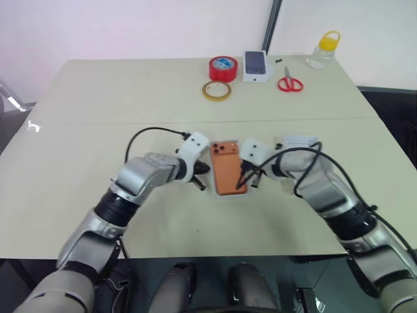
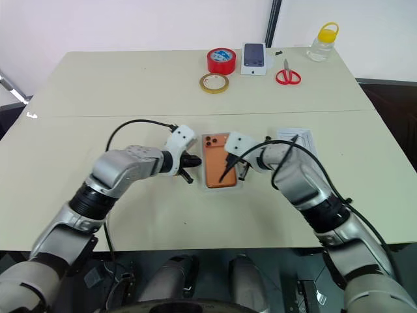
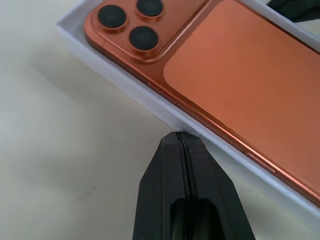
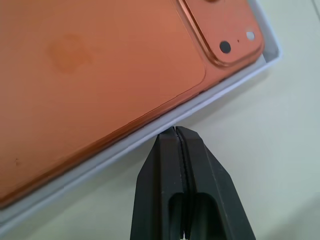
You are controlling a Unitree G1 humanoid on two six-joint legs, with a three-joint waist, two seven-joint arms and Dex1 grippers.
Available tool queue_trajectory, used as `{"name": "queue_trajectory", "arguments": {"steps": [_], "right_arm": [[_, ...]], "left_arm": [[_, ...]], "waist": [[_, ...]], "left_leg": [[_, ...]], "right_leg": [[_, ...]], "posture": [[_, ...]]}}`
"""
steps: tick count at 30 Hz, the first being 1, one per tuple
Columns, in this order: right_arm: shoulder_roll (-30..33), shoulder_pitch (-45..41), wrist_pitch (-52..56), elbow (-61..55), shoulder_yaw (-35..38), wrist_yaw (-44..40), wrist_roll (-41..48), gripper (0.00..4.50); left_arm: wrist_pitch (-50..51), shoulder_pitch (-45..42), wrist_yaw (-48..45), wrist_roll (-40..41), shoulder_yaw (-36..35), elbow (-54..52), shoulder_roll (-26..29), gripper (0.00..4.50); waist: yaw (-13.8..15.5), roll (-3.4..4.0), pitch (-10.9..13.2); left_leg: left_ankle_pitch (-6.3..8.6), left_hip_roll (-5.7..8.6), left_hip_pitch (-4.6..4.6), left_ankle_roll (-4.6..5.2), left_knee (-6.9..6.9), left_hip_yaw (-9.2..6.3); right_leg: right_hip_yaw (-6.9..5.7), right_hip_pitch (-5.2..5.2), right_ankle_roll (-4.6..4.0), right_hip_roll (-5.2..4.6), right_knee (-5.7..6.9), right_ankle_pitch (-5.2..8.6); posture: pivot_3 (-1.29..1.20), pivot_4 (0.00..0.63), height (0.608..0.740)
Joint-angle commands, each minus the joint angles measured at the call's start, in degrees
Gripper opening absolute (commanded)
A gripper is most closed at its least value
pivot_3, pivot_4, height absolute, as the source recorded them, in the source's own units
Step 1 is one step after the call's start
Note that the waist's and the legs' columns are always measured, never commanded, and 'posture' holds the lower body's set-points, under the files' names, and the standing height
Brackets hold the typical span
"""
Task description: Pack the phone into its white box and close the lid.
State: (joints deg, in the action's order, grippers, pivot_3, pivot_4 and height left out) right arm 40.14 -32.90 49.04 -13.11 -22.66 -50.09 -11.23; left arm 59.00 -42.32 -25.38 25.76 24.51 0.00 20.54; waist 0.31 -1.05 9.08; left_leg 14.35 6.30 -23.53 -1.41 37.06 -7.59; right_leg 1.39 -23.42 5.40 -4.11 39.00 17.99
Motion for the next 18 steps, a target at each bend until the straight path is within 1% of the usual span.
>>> {"name": "queue_trajectory", "arguments": {"steps": [1,8,13,18], "right_arm": [[2.30,2.14,1.67,-7.40,2.56,-1.42,1.91,0.00],[7.38,6.97,5.15,-11.68,5.49,-1.53,2.35,0.00],[9.09,8.33,5.25,-12.66,5.53,-1.62,2.66,0.00],[9.72,7.62,4.33,-11.39,5.47,-1.07,2.23,0.00]], "left_arm": [[-0.19,-2.03,-3.99,0.05,3.17,-1.32,-5.32,0.01],[0.24,-2.51,-6.07,-2.55,2.23,1.47,-8.94,0.01],[0.22,-2.39,-6.96,-3.92,1.38,2.32,-9.69,0.01],[0.37,-2.28,-7.33,-4.81,0.22,2.66,-9.70,0.01]], "waist": [[0.29,0.00,0.00],[0.29,-0.01,0.01],[0.35,-0.02,0.01],[0.34,-0.02,0.01]], "left_leg": [[0.00,0.00,0.00,0.00,0.00,0.00],[0.00,-0.03,0.00,0.01,0.00,0.02],[0.00,-0.03,0.00,0.01,0.01,0.02],[0.00,-0.03,0.00,0.01,0.01,0.02]], "right_leg": [[0.00,0.00,0.00,0.00,0.00,0.00],[0.00,0.00,0.01,0.01,0.01,0.01],[0.00,0.01,0.01,0.01,0.00,0.01],[0.00,0.01,0.02,0.01,0.00,0.01]], "posture": [[0.00,0.150,0.740],[0.00,0.150,0.740],[0.00,0.150,0.740],[0.00,0.150,0.740]]}}
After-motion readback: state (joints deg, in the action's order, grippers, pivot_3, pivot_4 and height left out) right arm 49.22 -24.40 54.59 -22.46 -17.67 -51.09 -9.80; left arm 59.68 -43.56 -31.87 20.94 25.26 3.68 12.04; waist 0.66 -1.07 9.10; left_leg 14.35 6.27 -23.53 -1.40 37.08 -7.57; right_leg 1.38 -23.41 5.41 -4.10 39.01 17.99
